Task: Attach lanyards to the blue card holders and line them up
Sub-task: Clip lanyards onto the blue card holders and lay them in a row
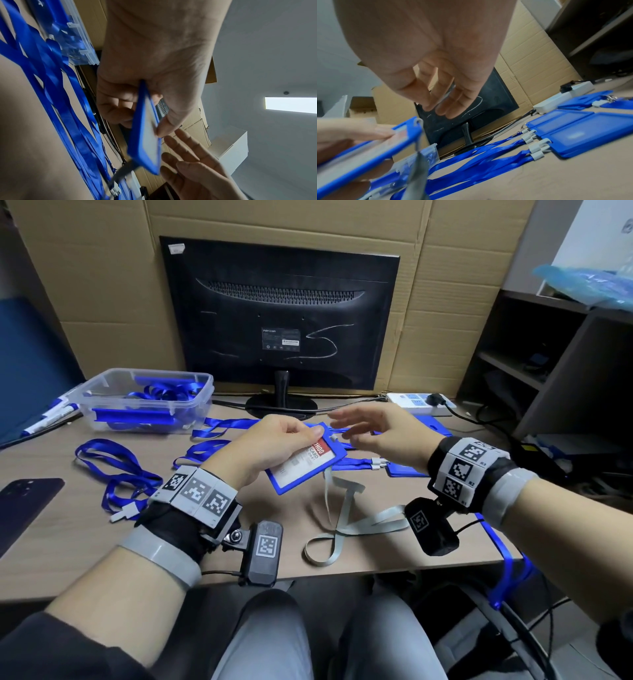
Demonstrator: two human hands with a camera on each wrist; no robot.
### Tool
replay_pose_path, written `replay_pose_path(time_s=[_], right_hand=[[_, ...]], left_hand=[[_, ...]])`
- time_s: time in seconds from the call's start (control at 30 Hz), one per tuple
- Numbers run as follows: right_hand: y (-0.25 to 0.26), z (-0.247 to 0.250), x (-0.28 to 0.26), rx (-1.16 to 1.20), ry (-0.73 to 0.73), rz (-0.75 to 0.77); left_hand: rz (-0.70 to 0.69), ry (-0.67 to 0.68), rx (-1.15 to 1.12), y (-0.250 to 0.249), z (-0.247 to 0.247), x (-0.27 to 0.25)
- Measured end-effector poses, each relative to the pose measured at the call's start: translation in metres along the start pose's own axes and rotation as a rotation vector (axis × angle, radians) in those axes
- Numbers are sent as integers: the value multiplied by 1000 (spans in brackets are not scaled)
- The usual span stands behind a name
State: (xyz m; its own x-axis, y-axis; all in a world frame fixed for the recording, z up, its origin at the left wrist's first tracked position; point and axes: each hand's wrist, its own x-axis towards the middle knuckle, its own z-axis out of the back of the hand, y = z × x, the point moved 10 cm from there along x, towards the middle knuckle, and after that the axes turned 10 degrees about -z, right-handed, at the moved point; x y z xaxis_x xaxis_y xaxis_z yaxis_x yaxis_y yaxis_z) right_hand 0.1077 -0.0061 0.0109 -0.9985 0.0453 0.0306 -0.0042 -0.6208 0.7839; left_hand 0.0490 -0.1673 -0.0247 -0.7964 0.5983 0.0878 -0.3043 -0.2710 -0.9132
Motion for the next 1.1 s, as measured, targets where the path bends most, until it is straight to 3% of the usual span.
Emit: replay_pose_path(time_s=[0.17, 0.27, 0.37, 0.47, 0.67, 0.8, 0.87, 1.0, 1.1], right_hand=[[21, 15, -6, -67, -191, 97], [10, 22, -2, 85, -286, -32], [-17, 2, 2, 208, -54, -335], [-16, -17, -4, 271, 137, -338], [-5, 6, -6, 461, -4, -215], [-3, 18, -8, 520, -83, -210], [-9, 29, -7, 486, -181, -219], [-40, 52, -7, 367, -371, -317], [-67, 57, -14, 313, -409, -457]], left_hand=[[65, -53, -91, 2, 2, 1], [58, -105, -254, 6, 2, 5], [46, -142, -517, 3, -3, 7], [55, -189, -634, 2, -4, 7], [60, -249, -391, 2, 17, 3], [90, -43, -507, -7, 1, 1], [44, -52, -435, -12, 1, -1], [54, -175, -370, -4, 8, 0], [128, -128, -389, 3, 4, -2]])
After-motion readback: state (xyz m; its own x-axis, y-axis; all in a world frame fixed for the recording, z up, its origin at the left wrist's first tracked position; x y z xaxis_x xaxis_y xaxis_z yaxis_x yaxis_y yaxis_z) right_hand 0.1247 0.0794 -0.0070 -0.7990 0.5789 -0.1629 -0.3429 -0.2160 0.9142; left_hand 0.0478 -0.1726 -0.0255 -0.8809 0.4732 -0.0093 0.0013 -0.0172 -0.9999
